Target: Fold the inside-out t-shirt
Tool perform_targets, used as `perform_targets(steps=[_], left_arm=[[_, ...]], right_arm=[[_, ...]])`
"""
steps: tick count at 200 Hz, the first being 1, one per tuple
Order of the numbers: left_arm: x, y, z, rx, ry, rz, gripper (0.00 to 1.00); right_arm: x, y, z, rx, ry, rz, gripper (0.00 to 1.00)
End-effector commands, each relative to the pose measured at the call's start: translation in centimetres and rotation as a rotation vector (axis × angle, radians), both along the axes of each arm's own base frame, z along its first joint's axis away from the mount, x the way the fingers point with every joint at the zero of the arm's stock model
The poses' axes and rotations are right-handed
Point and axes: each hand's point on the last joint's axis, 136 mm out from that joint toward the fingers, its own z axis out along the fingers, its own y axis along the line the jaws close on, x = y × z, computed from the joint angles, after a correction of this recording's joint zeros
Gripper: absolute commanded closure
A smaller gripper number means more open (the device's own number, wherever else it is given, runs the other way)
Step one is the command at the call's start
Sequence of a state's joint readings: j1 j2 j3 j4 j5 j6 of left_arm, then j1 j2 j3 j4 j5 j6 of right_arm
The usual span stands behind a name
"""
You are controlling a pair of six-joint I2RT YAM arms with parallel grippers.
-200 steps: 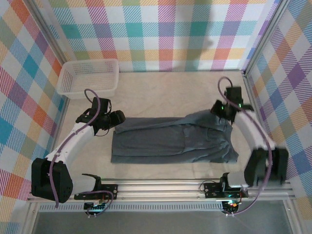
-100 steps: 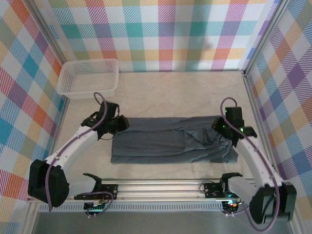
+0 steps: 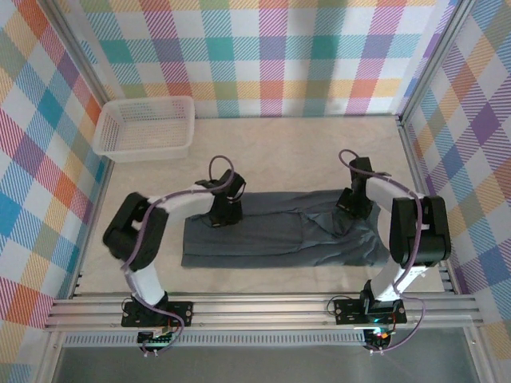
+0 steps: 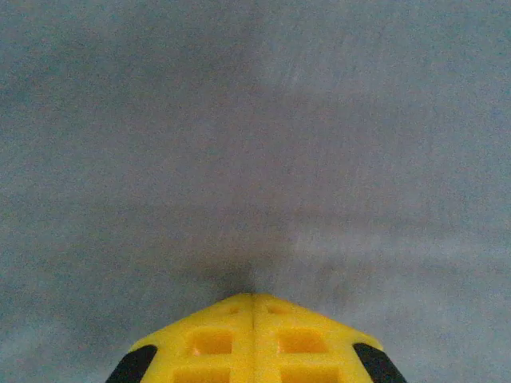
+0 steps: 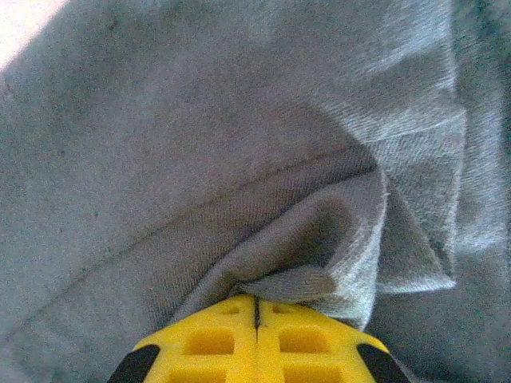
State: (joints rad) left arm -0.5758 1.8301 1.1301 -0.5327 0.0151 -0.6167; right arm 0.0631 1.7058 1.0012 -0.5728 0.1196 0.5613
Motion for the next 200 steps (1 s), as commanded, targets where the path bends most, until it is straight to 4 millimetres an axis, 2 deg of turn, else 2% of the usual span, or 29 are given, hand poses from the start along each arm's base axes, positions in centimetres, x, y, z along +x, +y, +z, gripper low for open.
perform_targets(steps=[1,26,39,58,64,65,77,103,119,131,142,150,157,159,164,166,169,172,176,178,189,200], left_arm=[[3.8,-0.2,-2.3,0.030,-0.020,0.050,1.00],[9.1,-2.4,-4.8,-0.008,-0.008,0.059,1.00],[13.2,-4.7,-4.4,-0.054,-0.041,0.043,1.00],[19.1,-8.2,-2.6,-0.120,-0.123,0.013,1.00],[20.8,-9.4,-1.7,-0.146,-0.151,0.002,1.00],[21.5,-9.8,-0.7,-0.161,-0.178,-0.002,1.00],[24.1,-11.5,1.2,-0.210,-0.238,-0.014,1.00],[27.0,-13.3,4.8,-0.331,-0.348,-0.007,1.00],[27.4,-13.4,7.5,-0.367,-0.390,-0.011,0.98],[27.1,-13.3,9.6,-0.373,-0.416,-0.029,0.92],[26.3,-12.9,11.6,-0.374,-0.437,-0.056,0.84],[25.5,-12.4,12.6,-0.369,-0.446,-0.074,0.80],[24.5,-11.6,14.4,-0.368,-0.468,-0.080,0.77],[24.4,-11.3,14.4,-0.366,-0.471,-0.081,0.76],[23.6,-10.6,15.9,-0.371,-0.491,-0.079,0.73],[23.3,-10.3,15.6,-0.369,-0.490,-0.078,0.72],[22.8,-9.8,17.2,-0.381,-0.513,-0.074,0.70],[22.3,-9.3,17.9,-0.388,-0.525,-0.068,0.68],[21.5,-8.4,17.5,-0.382,-0.515,-0.060,0.66],[21.2,-8.0,18.6,-0.391,-0.535,-0.055,0.65],[18.6,-5.5,19.6,-0.391,-0.541,-0.026,0.62],[15.9,-3.4,20.1,-0.393,-0.538,-0.004,0.61]], right_arm=[[-0.3,-0.4,-1.6,0.009,0.098,-0.023,1.00],[0.1,-0.8,-1.6,0.077,0.080,-0.082,1.00],[0.3,-0.8,-1.4,0.176,0.054,-0.139,1.00],[0.0,0.7,-1.2,0.305,0.020,-0.170,1.00],[-0.3,1.7,-1.1,0.357,0.017,-0.172,1.00],[-0.5,1.9,-1.1,0.365,0.019,-0.172,1.00],[-1.9,4.7,-1.2,0.470,0.028,-0.161,1.00],[-7.9,13.1,-2.3,0.557,0.128,-0.010,0.96],[-10.7,18.9,-2.2,0.584,0.156,0.146,0.92],[-11.4,22.5,-1.6,0.578,0.147,0.250,0.90],[-11.5,24.9,-0.7,0.587,0.141,0.317,0.89],[-11.3,26.0,0.8,0.597,0.113,0.360,0.88],[-11.0,26.7,2.6,0.602,0.066,0.404,0.86],[-10.9,26.8,3.1,0.600,0.053,0.417,0.85],[-10.7,26.8,4.5,0.593,0.014,0.440,0.83],[-10.7,26.7,5.0,0.590,-0.001,0.449,0.82],[-10.6,26.4,5.8,0.583,-0.026,0.458,0.80],[-10.6,26.1,6.6,0.577,-0.052,0.465,0.77],[-10.6,25.5,7.5,0.562,-0.089,0.469,0.72],[-10.5,25.2,7.8,0.552,-0.109,0.470,0.70],[-10.5,22.3,9.3,0.463,-0.220,0.453,0.54],[-10.5,18.6,9.3,0.359,-0.310,0.409,0.39]])
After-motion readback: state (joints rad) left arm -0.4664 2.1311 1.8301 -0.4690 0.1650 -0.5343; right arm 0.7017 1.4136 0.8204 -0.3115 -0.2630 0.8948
